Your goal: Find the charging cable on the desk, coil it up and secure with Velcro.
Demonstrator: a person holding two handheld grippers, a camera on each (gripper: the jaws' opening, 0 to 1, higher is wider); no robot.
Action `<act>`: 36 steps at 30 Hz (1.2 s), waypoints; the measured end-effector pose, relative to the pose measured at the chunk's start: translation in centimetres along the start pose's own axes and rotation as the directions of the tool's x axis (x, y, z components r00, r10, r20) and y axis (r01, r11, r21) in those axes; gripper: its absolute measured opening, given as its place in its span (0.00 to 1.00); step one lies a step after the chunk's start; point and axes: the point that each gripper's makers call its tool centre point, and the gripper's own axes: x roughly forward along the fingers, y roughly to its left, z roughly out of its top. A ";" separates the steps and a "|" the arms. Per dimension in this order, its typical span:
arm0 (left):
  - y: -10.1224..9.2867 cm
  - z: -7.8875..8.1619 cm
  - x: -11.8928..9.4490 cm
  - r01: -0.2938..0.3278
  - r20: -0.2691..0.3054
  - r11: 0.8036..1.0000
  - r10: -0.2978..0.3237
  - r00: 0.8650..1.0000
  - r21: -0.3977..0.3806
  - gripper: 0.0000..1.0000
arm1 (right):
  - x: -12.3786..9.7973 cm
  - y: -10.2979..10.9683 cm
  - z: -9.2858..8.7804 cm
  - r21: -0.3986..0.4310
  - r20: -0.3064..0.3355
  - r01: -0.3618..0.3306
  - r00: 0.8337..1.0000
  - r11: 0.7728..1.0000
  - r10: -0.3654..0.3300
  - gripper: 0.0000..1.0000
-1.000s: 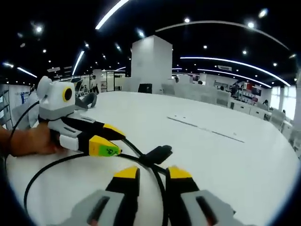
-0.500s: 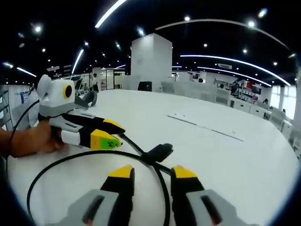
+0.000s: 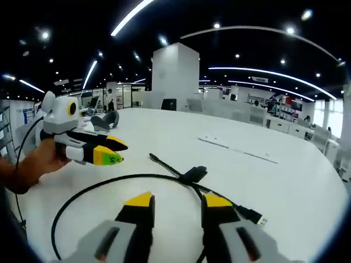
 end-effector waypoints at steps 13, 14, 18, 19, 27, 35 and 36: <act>-1.3 -1.5 -5.4 -0.025 0.008 1.000 0.025 1.000 -0.018 0.29 | -5.5 1.8 -2.6 0.032 0.011 0.062 0.998 0.998 -0.063 0.38; -1.1 -1.3 -5.7 -0.040 0.020 0.999 0.040 0.999 -0.019 0.29 | -6.0 1.8 -2.8 0.033 0.011 0.076 0.997 0.997 -0.076 0.38; -0.5 -0.8 -7.3 -0.117 0.065 0.993 0.118 0.991 -0.018 0.31 | -7.7 1.4 -3.4 0.048 0.016 0.131 0.991 0.990 -0.132 0.38; -0.6 -0.7 -7.6 -0.124 0.077 0.992 0.125 0.989 -0.023 0.32 | -8.2 1.3 -3.4 0.053 0.021 0.146 0.989 0.988 -0.147 0.38; -1.5 -1.5 -9.7 -0.126 0.080 0.990 0.130 0.988 -0.056 0.32 | -10.9 2.2 -4.3 0.087 0.025 0.209 0.977 0.974 -0.211 0.38; -1.8 -2.1 -12.7 -0.188 0.085 0.981 0.191 0.978 -0.045 0.32 | -14.1 2.8 -5.7 0.159 0.028 0.247 0.967 0.956 -0.255 0.39; -1.8 -2.2 -12.8 -0.192 0.086 0.980 0.195 0.977 -0.044 0.32 | -14.5 2.7 -5.7 0.161 0.032 0.259 0.963 0.952 -0.267 0.39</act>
